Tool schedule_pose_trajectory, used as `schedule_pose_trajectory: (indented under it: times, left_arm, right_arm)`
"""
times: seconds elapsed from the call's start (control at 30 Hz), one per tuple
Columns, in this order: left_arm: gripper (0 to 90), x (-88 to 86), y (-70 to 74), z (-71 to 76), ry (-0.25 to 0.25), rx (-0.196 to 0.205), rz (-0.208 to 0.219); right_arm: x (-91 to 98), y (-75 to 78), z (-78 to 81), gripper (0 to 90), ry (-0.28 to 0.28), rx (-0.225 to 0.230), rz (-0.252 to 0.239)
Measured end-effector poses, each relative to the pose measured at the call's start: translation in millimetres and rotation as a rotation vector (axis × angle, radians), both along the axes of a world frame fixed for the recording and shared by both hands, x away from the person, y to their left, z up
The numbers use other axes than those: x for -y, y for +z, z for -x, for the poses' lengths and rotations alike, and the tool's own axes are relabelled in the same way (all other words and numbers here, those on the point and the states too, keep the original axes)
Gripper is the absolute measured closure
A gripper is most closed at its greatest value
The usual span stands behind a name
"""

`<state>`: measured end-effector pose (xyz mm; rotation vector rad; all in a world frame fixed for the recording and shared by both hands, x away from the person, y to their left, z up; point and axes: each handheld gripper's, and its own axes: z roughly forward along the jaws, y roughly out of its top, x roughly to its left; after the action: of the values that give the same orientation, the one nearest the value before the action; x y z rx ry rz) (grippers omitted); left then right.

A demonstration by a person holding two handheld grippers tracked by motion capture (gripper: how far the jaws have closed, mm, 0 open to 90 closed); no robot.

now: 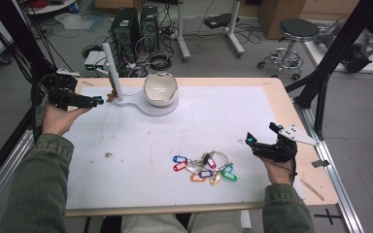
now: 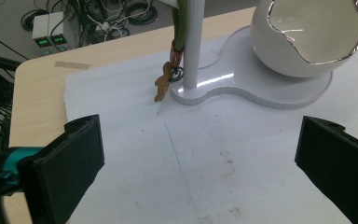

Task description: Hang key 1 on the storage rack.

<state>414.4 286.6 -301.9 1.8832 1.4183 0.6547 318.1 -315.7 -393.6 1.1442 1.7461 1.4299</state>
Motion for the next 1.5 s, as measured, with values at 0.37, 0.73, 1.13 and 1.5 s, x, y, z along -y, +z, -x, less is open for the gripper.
schedule_pose_trajectory:
  times: [0.37, 0.73, 1.13, 1.5]
  left_arm:
    - [1.6, -3.7, -17.2, 21.1, 0.007, 0.020, 0.050]
    - [1.6, -8.5, -36.4, 34.0, 0.021, 0.022, 0.073]
    - [1.6, -6.6, -47.8, 49.6, 0.016, 0.051, 0.089]
    - [1.6, -5.2, -58.4, 70.1, -0.006, 0.103, 0.105]
  right_arm:
    - [-0.3, -0.3, -0.4, 0.7, 0.004, 0.000, 0.007]
    - [-2.6, -0.9, 0.0, 0.7, 0.008, -0.006, 0.015]
    - [-2.9, -1.1, -0.2, 0.6, 0.009, -0.004, 0.019]
    - [-4.4, -1.6, -0.1, 0.6, 0.013, -0.012, 0.025]
